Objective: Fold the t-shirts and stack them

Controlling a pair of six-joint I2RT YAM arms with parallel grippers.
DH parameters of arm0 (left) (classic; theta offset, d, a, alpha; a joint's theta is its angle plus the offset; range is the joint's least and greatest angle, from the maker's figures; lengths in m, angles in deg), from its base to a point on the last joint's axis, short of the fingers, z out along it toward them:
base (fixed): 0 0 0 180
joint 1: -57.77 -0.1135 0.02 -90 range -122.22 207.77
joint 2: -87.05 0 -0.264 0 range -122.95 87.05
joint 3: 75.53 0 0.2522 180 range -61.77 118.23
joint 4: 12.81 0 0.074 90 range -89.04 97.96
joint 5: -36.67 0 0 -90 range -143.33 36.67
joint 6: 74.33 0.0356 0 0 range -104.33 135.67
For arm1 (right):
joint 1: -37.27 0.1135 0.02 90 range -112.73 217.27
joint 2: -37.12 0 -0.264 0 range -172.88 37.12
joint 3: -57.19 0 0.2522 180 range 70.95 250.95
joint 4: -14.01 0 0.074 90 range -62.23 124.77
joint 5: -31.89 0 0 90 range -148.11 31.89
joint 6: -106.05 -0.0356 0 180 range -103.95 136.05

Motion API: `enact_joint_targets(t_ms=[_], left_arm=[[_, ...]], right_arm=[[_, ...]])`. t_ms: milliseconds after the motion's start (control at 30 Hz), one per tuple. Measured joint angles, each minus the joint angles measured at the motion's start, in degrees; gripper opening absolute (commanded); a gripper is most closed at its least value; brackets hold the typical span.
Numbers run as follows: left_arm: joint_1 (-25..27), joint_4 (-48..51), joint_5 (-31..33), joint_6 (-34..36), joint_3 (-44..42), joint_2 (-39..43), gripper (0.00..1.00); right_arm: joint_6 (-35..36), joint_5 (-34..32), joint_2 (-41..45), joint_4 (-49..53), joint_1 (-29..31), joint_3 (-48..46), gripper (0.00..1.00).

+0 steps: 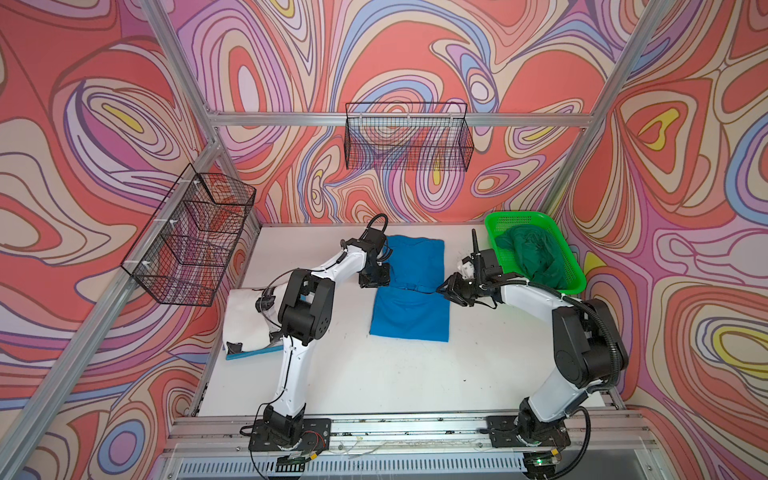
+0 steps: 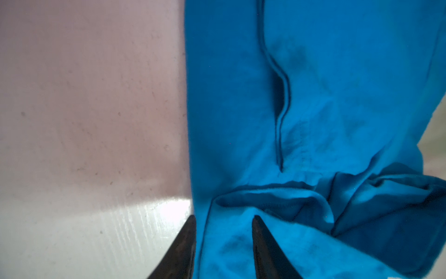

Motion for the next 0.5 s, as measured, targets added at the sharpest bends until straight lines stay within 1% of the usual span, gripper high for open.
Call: enact_joint_targets(t_ms=[133, 333, 400, 500], left_arm=[[0.63, 0.0, -0.09, -0.02, 0.0, -0.09, 0.34], [0.94, 0.02, -0.17, 0.13, 0.0, -0.11, 0.31], [0.94, 0.0, -0.15, 0.17, 0.0, -0.11, 0.28], [0.94, 0.0, -0.11, 0.2, 0.0, -0.13, 0.2]], right_arm=[[0.02, 0.17, 0.0, -0.09, 0.0, -0.24, 0.42], [0.09, 0.2, 0.0, -0.13, 0.0, -0.35, 0.42], [0.09, 0.2, 0.0, -0.13, 0.0, -0.35, 0.42], [0.11, 0.22, 0.0, -0.15, 0.0, -0.44, 0.42]])
